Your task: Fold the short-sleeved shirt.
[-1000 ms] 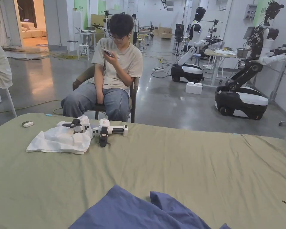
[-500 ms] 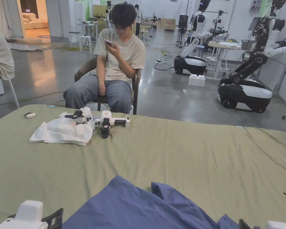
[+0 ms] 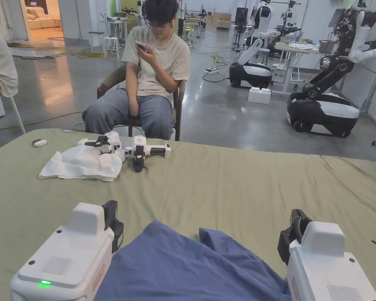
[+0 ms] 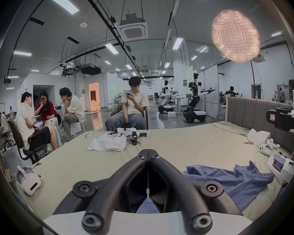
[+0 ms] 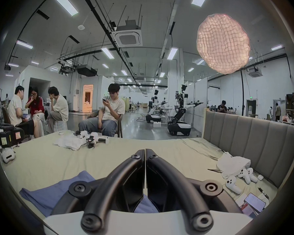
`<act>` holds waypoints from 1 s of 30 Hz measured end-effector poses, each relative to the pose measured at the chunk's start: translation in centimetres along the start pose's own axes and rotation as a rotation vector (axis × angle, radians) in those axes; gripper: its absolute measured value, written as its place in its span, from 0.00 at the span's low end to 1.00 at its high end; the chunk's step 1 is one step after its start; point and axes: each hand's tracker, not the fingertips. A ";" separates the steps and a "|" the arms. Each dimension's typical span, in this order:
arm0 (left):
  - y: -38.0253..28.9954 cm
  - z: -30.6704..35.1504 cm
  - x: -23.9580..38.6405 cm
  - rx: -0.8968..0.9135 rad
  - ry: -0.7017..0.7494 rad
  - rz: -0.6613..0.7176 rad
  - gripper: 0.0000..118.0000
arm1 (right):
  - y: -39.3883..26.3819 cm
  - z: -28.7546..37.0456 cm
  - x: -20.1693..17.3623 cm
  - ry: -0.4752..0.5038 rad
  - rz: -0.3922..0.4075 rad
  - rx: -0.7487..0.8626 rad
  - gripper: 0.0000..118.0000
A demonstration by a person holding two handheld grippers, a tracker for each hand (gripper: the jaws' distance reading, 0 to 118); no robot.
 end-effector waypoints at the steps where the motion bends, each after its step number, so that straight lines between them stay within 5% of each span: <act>1: -0.1 0.0 0.1 -0.005 -0.001 -0.002 0.00 | 0.0 0.0 0.0 0.002 -0.003 0.002 0.00; 10: -5.1 -4.8 -2.0 -0.319 -0.075 0.059 0.00 | -3.5 -0.8 0.8 0.034 0.017 -0.134 0.00; 18: -6.9 -18.8 -4.3 -0.558 -0.167 0.047 0.00 | -7.8 -2.6 2.5 0.013 0.012 -0.282 0.00; 20: -6.7 -22.5 -3.9 -0.590 -0.178 0.035 0.12 | -8.2 -3.0 2.9 0.004 0.013 -0.296 0.00; 21: -6.6 -24.1 -3.6 -0.617 -0.184 0.024 0.28 | -8.3 -3.3 3.1 0.001 0.014 -0.303 0.00; 23: -6.9 -27.7 -2.7 -0.675 -0.227 0.019 0.34 | -8.5 -3.8 3.6 -0.007 0.014 -0.323 0.00; 25: -7.8 -30.8 -1.6 -0.730 -0.249 0.021 0.63 | -8.9 -4.2 4.1 -0.018 0.017 -0.336 0.00; 30: -10.1 -35.4 2.2 -0.769 -0.239 -0.031 0.69 | -9.7 -4.6 5.9 -0.057 0.023 -0.375 0.00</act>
